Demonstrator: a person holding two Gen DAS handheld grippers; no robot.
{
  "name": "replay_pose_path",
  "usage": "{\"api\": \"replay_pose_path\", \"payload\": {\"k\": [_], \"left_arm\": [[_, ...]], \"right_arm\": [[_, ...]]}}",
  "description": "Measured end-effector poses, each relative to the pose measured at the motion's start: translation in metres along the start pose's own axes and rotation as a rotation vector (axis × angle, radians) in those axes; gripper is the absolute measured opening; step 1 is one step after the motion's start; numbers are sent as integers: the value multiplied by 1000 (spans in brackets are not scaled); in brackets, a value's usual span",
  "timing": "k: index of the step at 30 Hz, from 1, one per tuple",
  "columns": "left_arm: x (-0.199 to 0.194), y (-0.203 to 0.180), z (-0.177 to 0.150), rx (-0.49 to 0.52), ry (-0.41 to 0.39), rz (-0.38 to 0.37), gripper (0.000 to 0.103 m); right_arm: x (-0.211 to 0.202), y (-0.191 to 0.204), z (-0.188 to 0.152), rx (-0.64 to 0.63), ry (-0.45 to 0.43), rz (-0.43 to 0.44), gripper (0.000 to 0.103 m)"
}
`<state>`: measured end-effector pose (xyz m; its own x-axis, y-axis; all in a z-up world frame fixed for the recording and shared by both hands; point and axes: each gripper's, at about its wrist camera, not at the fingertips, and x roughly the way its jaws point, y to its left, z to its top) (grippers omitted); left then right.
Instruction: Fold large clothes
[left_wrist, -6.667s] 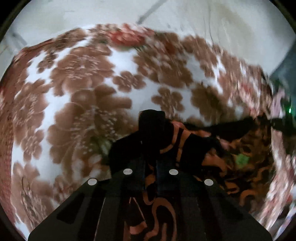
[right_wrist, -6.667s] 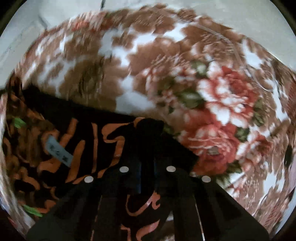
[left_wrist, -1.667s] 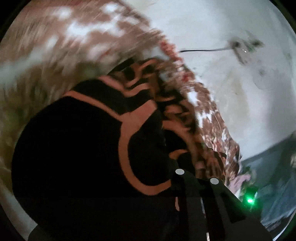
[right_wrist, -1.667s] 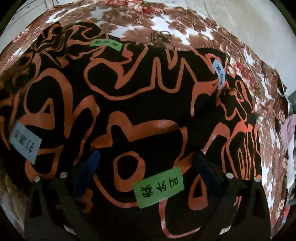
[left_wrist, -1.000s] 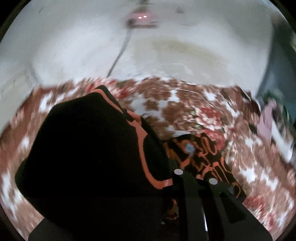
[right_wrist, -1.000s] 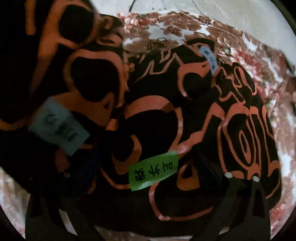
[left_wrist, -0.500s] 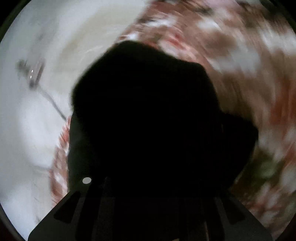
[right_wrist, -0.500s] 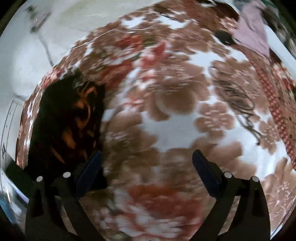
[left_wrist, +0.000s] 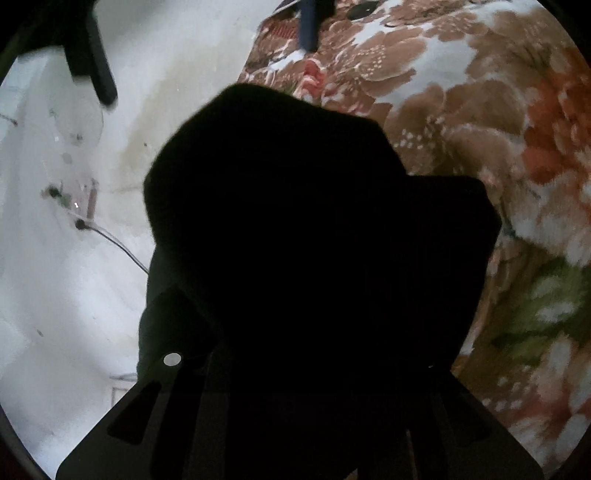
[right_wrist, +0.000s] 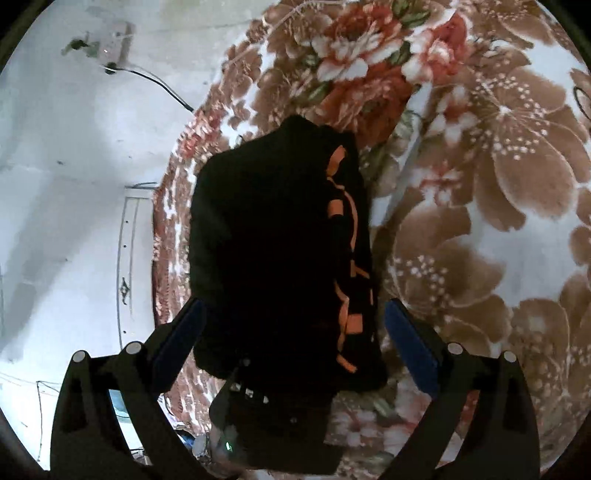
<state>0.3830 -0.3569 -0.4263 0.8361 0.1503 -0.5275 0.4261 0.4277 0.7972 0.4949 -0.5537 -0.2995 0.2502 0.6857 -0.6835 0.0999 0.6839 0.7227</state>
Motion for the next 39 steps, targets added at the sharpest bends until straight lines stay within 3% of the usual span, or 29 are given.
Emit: {"api": "replay_pose_path", "payload": {"k": [2,5,7,9,11,14,15,18,22,26,30,32,35,39], "left_arm": [[-1,-11,-1,46,-24,57,23],[-8,-15,-3,45,-52,102,39],[-15,-10,-4,-5,-50,73,55],[-28,-5,-7,-79,-41,29,63],[-43,-8,-11,-81,-56,19,73],[-61,-13,-17,-115,-67,-45,78],[-66,-15,-20,-131,-70,-84,85],[-74,-16,-22,-160,-86,-124,86],[-93,5,-30,-238,-118,-163,86],[-100,55,-44,-304,-144,-96,86],[-79,104,-59,-330,-146,-13,86],[-64,116,-67,-331,-152,-14,86],[-48,113,-73,-280,-164,-53,86],[-26,119,-77,-358,-133,-237,86]], "right_arm": [[5,6,4,-13,8,-5,96],[8,21,5,-66,-3,-29,96],[14,34,6,-113,-18,-91,96],[20,38,5,-139,-38,-146,96],[27,45,4,-162,-58,-215,96],[37,49,3,-173,-59,-219,96],[41,51,4,-165,-54,-211,96],[45,50,15,-90,-47,-114,96],[61,39,35,40,25,22,96],[79,42,41,2,86,-44,96],[95,45,36,-35,154,-76,96],[97,45,35,-37,166,-68,96],[106,45,38,-46,197,-73,96],[121,34,39,-36,239,-101,96]]}}
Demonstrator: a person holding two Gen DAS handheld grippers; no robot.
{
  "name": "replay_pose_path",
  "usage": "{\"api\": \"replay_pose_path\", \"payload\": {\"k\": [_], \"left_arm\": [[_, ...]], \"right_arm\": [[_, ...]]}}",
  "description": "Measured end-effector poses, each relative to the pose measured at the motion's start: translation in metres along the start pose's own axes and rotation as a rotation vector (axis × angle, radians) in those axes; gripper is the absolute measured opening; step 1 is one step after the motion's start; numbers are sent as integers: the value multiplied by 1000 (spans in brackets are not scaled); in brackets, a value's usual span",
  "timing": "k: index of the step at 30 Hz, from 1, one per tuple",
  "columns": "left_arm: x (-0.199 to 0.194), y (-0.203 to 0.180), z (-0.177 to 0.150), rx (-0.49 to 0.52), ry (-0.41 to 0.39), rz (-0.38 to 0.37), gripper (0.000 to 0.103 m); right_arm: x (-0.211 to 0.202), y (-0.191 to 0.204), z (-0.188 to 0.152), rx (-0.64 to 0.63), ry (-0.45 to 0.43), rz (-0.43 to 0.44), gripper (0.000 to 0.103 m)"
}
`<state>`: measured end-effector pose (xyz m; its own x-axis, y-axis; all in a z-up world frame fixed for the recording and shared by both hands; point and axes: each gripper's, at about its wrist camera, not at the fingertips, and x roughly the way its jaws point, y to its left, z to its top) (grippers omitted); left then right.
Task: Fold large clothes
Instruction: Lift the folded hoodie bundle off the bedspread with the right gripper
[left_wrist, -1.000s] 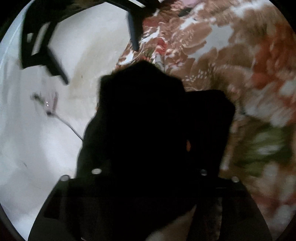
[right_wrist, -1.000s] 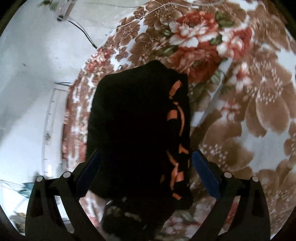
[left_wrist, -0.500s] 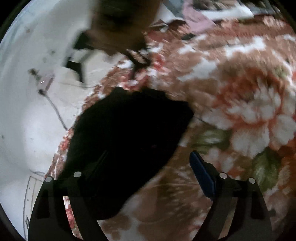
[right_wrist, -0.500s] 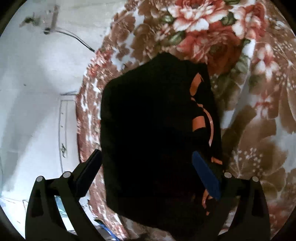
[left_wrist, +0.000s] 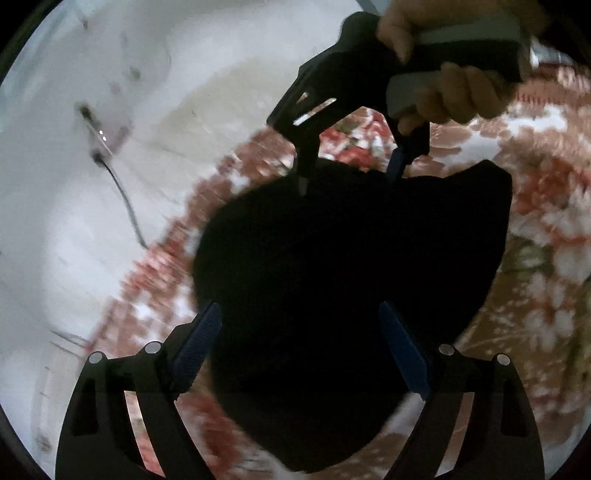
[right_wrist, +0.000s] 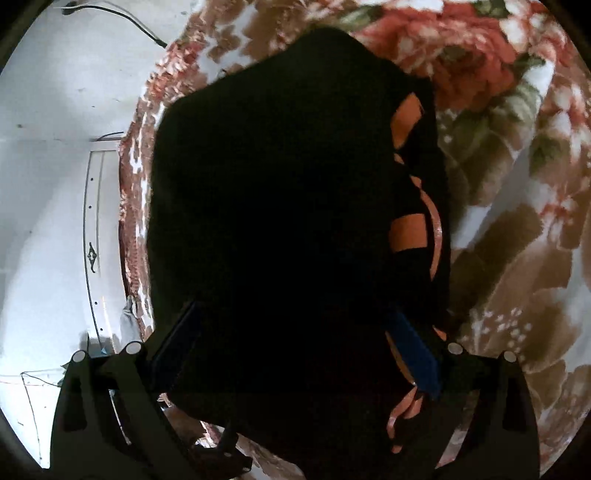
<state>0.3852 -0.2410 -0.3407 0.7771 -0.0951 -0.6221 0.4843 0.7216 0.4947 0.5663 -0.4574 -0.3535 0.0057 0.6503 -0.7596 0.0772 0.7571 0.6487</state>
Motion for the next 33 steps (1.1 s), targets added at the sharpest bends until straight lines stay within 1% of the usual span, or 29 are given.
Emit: {"api": "replay_pose_path", "payload": {"k": [1,2,3,5,6,8,11,13,15,20,23,25,27,28,29,32,33], "left_arm": [[3,2,-1,-21,12,-24,86],[4,4,-1,-41,11,-39,86],[5,6,-1,-51,6,-44,86],[5,3,-1,-48,2,-39,86],[4,1,-1,-39,-1,-30,86],[3,-1,-2,-32,-2,-21,86],[-3,1,-2,-36,-5,-23,86],[-10,6,1,-55,-16,-32,86],[-22,16,9,-92,-47,-44,86],[-40,54,31,-182,-123,-62,86],[-37,72,40,-228,-135,-78,86],[-20,74,38,-231,-96,-86,86],[15,67,26,-207,10,-94,86],[27,63,19,-205,42,-120,87],[33,61,13,-215,42,-145,88],[52,55,-2,-237,71,-208,92],[57,56,-6,-266,74,-223,97]], "right_arm": [[2,-1,0,-5,8,7,95],[6,-1,1,-17,20,5,83],[9,-2,1,-27,30,2,74],[10,-3,3,-41,44,-39,42],[9,-3,3,-47,48,-52,39],[3,-2,1,-61,51,-65,25],[-12,8,-3,-134,42,-105,13],[-22,15,-4,-174,40,-136,11],[-31,23,-3,-218,35,-183,11],[-63,33,9,-234,22,-258,10],[-83,39,11,-272,10,-303,10],[-86,34,12,-275,9,-316,10],[-71,16,13,-258,22,-348,10],[-61,6,12,-250,23,-364,10],[-43,-9,10,-241,30,-378,10],[-5,-35,7,-203,17,-364,11],[4,-42,5,-185,-5,-359,11]]}}
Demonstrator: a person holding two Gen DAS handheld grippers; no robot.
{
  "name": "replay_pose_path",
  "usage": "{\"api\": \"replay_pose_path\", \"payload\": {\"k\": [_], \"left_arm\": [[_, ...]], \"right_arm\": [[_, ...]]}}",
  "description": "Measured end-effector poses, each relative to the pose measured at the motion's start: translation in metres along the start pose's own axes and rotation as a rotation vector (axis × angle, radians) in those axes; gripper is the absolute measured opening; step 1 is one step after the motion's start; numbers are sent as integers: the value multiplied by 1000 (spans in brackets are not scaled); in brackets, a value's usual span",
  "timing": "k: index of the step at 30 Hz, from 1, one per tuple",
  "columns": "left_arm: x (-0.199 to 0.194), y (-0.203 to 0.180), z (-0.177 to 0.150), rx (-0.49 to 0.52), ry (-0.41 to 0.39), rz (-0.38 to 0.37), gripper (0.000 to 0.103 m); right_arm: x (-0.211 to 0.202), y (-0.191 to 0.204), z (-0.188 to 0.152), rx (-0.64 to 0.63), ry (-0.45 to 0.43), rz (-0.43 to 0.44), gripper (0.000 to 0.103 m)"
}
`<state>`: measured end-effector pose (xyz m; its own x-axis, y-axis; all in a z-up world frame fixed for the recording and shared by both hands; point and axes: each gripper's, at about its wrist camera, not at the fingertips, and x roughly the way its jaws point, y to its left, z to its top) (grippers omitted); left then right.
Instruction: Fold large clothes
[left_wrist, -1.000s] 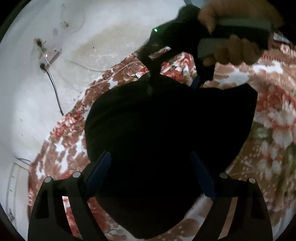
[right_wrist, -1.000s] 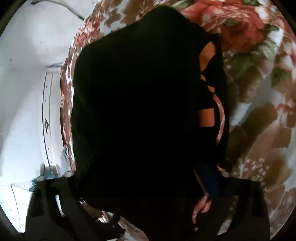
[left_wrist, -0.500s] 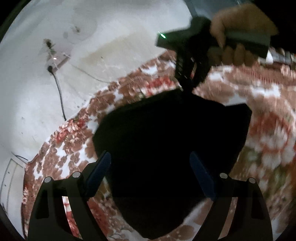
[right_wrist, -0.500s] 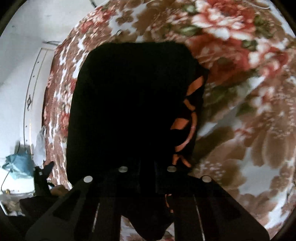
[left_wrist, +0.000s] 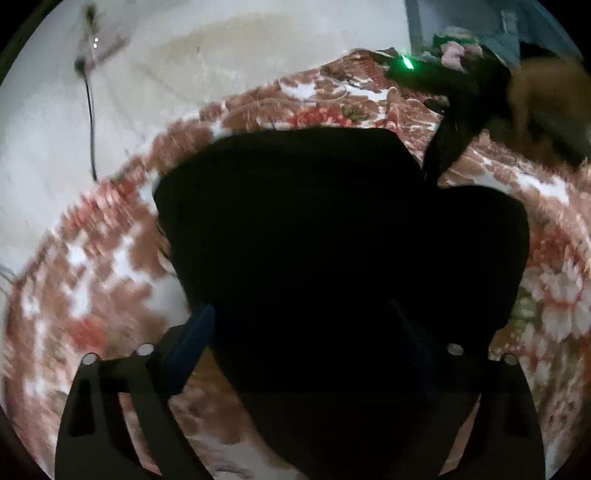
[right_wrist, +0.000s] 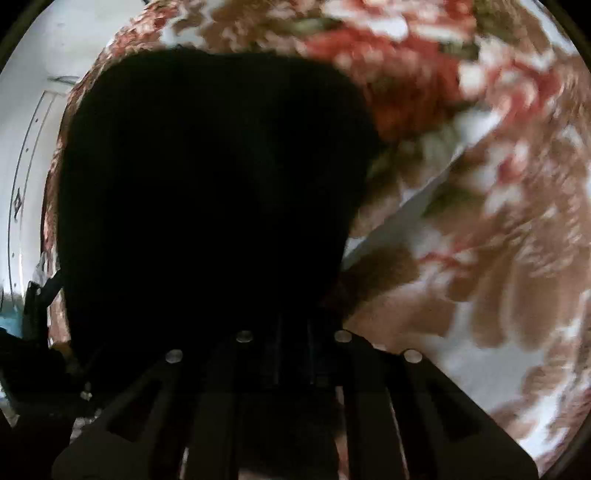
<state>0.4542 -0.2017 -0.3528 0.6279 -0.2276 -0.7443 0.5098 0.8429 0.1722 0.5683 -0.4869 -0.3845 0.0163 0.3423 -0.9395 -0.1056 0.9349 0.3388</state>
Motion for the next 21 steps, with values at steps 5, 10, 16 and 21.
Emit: {"api": "replay_pose_path", "payload": {"k": [5,10,16,21], "left_arm": [[16,5,-7,-54,8,-21,99],[-3,20,6,-134,28,-63,97],[-48,58,46,-198,-62,-81,98],[-26,100,102,-207,-51,-70,98]], "right_arm": [[9,3,-6,9,-62,-59,36],[-37,23,-17,-65,-120,-175,55],[-97,57,-40,-65,-271,-127,89],[-93,88,-17,-92,-324,-183,93]]}}
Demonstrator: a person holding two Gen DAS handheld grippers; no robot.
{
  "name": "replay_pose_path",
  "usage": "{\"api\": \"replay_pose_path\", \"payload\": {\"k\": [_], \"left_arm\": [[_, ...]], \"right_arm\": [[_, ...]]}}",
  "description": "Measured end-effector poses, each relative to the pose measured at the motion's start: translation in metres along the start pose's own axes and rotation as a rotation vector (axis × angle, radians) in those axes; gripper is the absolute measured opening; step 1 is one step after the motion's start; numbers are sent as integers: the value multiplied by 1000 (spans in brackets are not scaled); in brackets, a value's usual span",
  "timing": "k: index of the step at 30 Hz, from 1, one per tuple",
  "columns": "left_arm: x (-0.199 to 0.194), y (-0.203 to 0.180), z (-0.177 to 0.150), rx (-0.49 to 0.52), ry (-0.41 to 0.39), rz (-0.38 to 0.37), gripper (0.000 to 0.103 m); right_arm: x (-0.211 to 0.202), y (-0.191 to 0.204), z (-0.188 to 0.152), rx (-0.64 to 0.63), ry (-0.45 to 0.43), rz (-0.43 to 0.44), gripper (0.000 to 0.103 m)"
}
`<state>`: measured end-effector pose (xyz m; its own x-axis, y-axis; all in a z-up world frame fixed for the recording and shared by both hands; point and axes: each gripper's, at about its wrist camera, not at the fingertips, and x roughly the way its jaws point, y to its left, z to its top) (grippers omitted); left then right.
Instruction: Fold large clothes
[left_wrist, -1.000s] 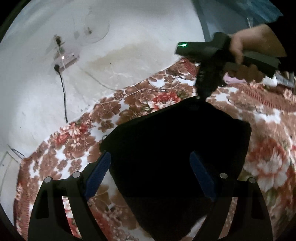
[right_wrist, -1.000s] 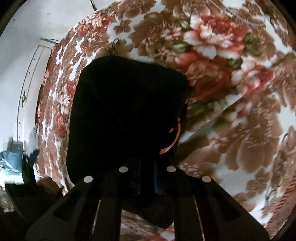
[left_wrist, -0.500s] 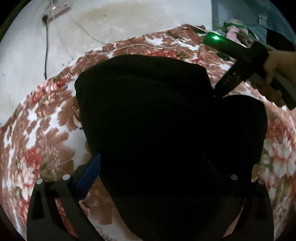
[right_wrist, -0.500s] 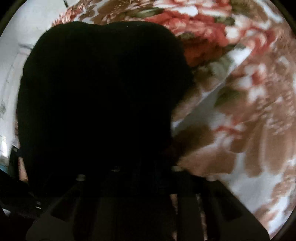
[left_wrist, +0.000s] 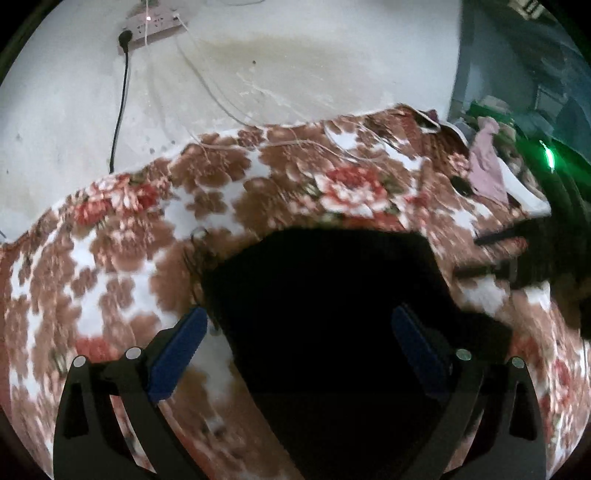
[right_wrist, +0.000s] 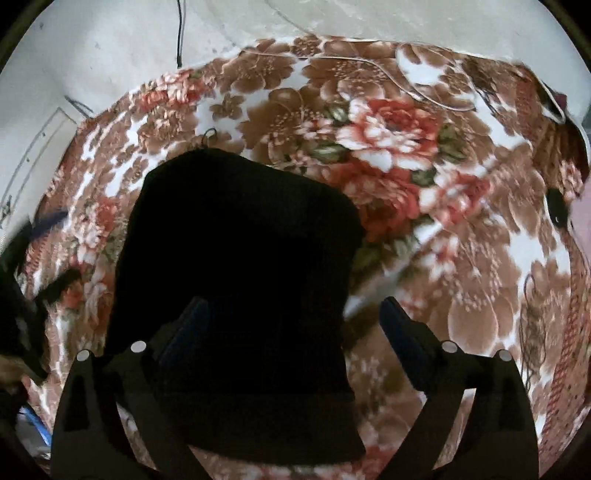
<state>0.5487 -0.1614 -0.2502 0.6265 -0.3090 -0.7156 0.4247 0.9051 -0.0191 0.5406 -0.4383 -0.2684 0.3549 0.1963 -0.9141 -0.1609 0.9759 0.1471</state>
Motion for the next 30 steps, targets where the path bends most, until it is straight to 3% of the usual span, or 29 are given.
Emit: {"api": "replay_pose_path", "payload": {"k": [4,6,8,10,12,15,20,24,26,30], "left_arm": [[44,10,32,-53,67,-47,98],[75,11,34,-87,121,-89,98],[103,13,25,-105,193,-78,98],[130,12,9,-48,265,31,98],[141,7,-5,-3,270,49,99],[151,17,-16,-47,296,27,99],[138,21,-2,-63,314,15,97],[78,49,2,-213,226,-62,98],[62,56,-2,-238,212,-66,98],[61,55,-28,-209,268,-44,98]], "right_arm": [[64,9,-29,34,210,35,90],[76,15,-54,30,201,31,90],[75,13,-69,37,167,21,91],[75,10,-82,58,156,25,91],[76,17,-91,16,138,-1,91],[81,19,-91,12,148,1,92],[68,15,-54,42,262,54,92],[13,-2,0,102,111,145,93],[2,-9,28,129,46,167,95],[33,-4,72,116,37,177,95]]}}
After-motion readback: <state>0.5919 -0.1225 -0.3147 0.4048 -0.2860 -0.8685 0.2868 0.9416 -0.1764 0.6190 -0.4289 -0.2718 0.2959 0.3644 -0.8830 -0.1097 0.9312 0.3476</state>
